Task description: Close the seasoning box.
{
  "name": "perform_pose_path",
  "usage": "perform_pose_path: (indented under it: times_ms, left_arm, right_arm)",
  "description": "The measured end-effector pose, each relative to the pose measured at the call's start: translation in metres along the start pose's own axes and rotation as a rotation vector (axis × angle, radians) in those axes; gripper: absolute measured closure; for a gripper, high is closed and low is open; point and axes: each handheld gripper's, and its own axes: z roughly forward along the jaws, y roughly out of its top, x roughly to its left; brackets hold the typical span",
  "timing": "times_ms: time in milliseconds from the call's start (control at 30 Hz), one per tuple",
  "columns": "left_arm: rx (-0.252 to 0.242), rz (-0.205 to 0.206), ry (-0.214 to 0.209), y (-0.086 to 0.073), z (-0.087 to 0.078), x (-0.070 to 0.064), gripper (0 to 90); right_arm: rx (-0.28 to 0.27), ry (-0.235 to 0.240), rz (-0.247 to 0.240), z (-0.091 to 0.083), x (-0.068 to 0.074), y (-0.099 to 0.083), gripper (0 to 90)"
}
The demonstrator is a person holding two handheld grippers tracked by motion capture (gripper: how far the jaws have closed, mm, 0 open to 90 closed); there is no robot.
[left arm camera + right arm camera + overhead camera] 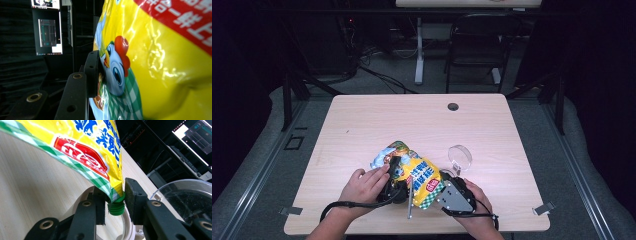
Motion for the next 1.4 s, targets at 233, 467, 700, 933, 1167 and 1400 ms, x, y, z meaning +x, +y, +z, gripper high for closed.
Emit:
perform_pose_path:
  times_ms: [233, 467, 700, 933, 1167, 1400]
  left_arm:
    - [0.003, 0.017, 0.003, 0.0004, -0.0005, 0.0014, 64.1]
    - [0.005, 0.033, 0.012, 0.0017, -0.0011, 0.0025, 64.1]
    - [0.007, 0.048, 0.014, 0.0028, -0.0015, 0.0036, 64.0]
    - [0.011, 0.059, 0.014, 0.0043, -0.0015, 0.0045, 64.0]
    - [0.012, 0.071, 0.023, 0.0061, -0.0021, 0.0059, 64.1]
    - [0.014, 0.088, 0.028, 0.0072, -0.0024, 0.0072, 64.1]
  right_arm:
    - [-0.001, 0.002, 0.001, 0.0, -0.0001, 0.0, 71.6]
    - [0.0, 0.004, 0.008, -0.0004, -0.0006, -0.0003, 71.5]
    - [-0.002, 0.007, 0.014, -0.0004, -0.0011, -0.0006, 71.5]
    - [-0.007, 0.007, 0.024, -0.0006, -0.0018, -0.0014, 71.4]
    - [-0.006, 0.006, 0.029, -0.0014, -0.003, -0.0017, 71.4]
    - [-0.007, 0.013, 0.043, -0.0015, -0.0037, -0.002, 71.5]
